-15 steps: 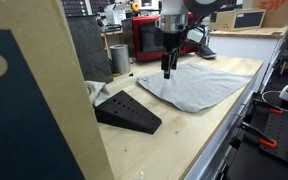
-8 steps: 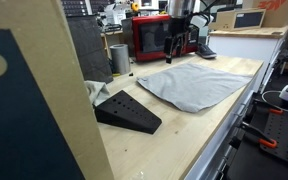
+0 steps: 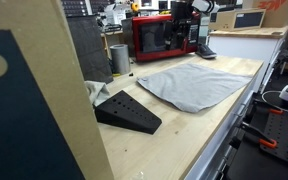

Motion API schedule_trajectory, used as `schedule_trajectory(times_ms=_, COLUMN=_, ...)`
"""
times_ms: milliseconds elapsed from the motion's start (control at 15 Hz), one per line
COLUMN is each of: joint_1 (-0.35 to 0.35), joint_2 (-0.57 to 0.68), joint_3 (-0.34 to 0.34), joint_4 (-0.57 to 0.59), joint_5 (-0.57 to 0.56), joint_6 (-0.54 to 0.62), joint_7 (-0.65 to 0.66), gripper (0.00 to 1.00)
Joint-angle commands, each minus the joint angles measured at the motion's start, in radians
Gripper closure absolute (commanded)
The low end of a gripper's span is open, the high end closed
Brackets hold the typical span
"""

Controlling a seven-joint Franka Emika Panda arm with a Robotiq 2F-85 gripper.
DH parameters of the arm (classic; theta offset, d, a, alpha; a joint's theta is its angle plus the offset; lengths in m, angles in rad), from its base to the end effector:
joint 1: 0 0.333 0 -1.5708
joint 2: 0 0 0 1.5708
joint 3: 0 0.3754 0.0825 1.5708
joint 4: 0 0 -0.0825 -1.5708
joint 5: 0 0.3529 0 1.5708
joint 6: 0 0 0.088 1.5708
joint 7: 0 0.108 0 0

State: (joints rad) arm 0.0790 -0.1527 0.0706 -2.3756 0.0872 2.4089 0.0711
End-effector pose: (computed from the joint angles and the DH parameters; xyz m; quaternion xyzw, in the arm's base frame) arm 0.4561 0.0705 0.4780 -0.9953 -0.0096 -0.0893 0.0367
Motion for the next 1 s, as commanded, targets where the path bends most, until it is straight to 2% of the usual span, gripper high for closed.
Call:
schedule_trajectory(times_ms=0, joint_1=-0.014, joint_2=-0.051, joint_3=-0.022, joint_4=0.043, joint_5=0.058, joint_6=-0.132, joint_7=0.020, gripper=0.00)
schedule_trajectory(times_ms=400, joint_1=-0.046, joint_2=-0.095, joint_3=-0.069, joint_4=0.114, joint_5=0.109, joint_6=-0.312, joint_7=0.010, gripper=0.00)
schedule_trajectory(times_ms=467, joint_1=-0.042, joint_2=-0.081, joint_3=-0.057, joint_4=0.086, joint_5=0.081, joint_6=-0.254, joint_7=-0.001, gripper=0.00)
schedule_trajectory(times_ms=933, joint_1=-0.050, joint_2=-0.090, joint_3=-0.065, joint_4=0.102, joint_5=0.093, joint_6=-0.281, joint_7=-0.001, gripper=0.00)
